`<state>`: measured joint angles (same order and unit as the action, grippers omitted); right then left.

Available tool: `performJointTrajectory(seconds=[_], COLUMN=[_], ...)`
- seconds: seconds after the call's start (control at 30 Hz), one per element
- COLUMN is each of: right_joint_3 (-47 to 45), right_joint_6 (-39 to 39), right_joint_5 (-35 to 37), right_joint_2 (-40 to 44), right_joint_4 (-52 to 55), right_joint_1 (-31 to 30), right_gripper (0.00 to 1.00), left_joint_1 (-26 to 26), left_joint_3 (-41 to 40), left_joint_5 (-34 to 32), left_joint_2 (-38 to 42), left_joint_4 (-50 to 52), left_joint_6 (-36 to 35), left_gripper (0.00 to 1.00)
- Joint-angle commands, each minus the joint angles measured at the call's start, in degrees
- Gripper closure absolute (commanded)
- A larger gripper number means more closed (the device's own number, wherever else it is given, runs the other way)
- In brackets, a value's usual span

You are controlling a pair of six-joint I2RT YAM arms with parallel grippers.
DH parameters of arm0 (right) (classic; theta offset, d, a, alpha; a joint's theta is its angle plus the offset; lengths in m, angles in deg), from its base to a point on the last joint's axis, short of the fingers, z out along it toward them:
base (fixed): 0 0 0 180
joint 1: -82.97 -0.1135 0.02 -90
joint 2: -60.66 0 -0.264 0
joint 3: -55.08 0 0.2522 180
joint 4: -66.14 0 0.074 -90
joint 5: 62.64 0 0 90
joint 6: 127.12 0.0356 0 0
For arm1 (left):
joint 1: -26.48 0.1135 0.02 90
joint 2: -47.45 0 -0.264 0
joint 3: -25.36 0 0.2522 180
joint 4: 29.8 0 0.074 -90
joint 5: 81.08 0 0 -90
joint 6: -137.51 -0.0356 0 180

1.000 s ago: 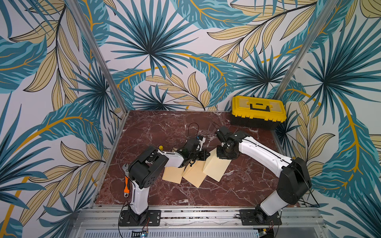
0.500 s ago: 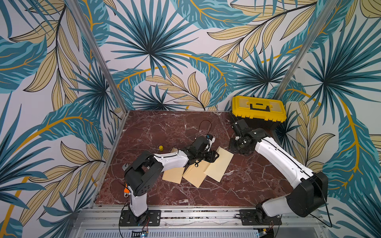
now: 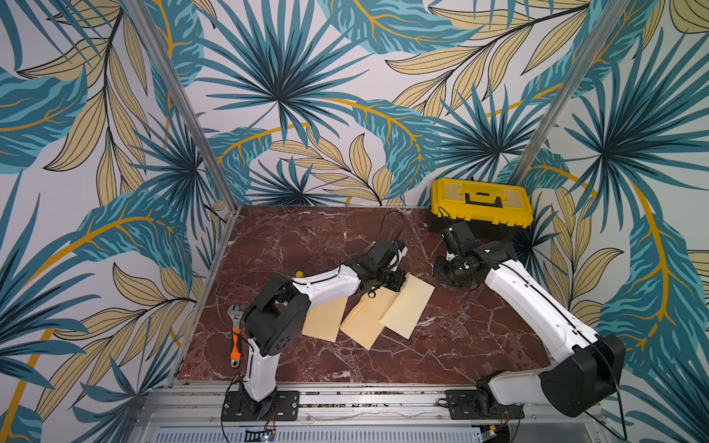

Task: Seal the envelope with a glue stick
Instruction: Apply the envelope at the center of the board, then seal the envelope at the center of the board.

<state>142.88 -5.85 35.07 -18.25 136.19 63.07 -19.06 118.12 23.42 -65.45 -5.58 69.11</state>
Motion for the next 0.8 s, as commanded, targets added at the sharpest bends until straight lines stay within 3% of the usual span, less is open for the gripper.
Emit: performJointTrajectory(seconds=[0.0, 0.43, 0.77], right_joint_3=[-1.09, -1.46, -2.00], right_joint_6=[-0.43, -0.42, -0.46], right_joint_5=[0.85, 0.27, -0.06], right_joint_2=[1.91, 2.13, 1.84], right_joint_4=[2.22, 2.39, 2.35], right_joint_1=[0.31, 0.48, 0.56], right_gripper=[1.00, 1.00, 1.00], left_joint_1=[-0.05, -1.32, -1.31], left_joint_3=[2.12, 3.06, 6.62], left_joint_5=[4.07, 6.32, 3.50], left_joint_2=[-2.22, -8.65, -13.06], left_joint_4=[3.26, 3.28, 12.03], left_joint_6=[0.01, 2.65, 0.81], left_gripper=[0.86, 0.86, 0.86])
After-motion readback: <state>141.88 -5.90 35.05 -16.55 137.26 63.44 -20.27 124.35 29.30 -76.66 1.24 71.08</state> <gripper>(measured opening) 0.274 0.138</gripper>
